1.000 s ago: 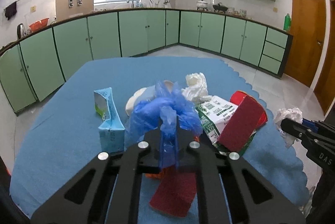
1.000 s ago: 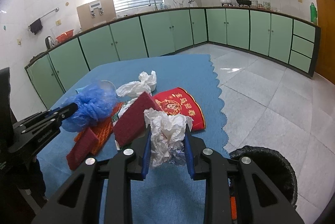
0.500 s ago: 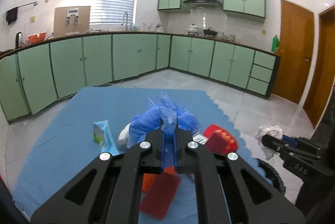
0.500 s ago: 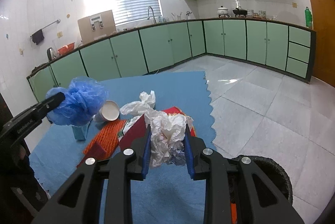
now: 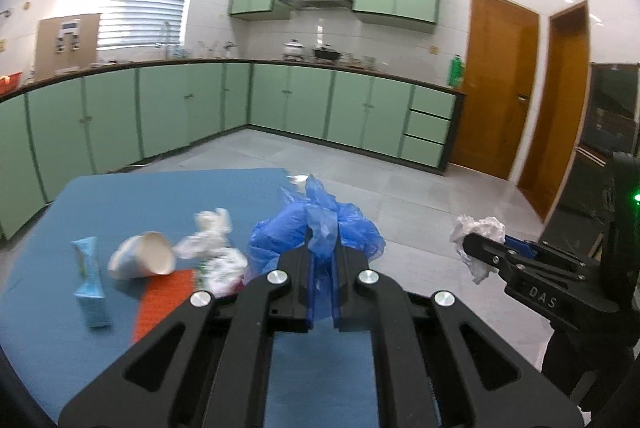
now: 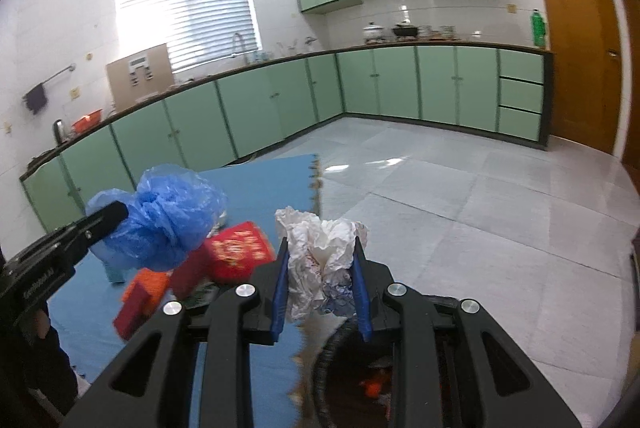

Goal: Collect trash
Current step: 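Carry the blue bag and white tissue over the black bin with both tools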

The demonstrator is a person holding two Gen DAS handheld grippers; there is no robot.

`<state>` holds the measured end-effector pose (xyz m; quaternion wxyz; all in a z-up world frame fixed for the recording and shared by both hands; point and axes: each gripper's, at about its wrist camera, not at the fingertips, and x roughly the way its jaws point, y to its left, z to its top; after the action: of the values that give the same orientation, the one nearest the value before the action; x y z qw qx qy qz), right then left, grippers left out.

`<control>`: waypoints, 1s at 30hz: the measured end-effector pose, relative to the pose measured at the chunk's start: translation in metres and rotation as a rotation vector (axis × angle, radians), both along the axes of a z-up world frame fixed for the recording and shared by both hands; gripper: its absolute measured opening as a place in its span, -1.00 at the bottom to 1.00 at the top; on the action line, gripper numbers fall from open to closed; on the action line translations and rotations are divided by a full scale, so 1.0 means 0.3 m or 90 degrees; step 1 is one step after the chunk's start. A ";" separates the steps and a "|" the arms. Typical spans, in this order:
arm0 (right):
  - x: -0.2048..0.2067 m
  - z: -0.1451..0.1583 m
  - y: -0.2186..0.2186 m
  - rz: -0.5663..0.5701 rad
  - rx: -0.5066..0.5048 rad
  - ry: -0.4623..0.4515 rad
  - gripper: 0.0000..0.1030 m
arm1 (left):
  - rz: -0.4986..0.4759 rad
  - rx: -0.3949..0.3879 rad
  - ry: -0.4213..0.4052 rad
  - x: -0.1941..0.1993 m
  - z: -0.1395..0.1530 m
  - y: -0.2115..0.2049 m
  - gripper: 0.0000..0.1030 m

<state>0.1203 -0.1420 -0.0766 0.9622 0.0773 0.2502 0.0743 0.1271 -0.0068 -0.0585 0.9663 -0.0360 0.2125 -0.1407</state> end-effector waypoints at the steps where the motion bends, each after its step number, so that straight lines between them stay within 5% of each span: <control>1: -0.003 -0.001 -0.019 -0.008 -0.002 0.001 -0.46 | -0.008 -0.002 0.003 0.003 -0.009 -0.014 -0.91; 13: -0.029 -0.080 -0.230 -0.096 -0.007 0.036 -0.46 | -0.112 -0.008 0.055 0.071 -0.137 -0.266 -0.91; 30: 0.041 -0.340 -0.392 -0.138 0.012 0.139 -0.44 | -0.188 0.038 0.161 0.210 -0.347 -0.493 -0.90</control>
<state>0.1326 -0.2597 -0.1785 0.9311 0.1201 0.3426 -0.0364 0.1900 -0.1547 -0.1625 0.9014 0.0070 0.3391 -0.2692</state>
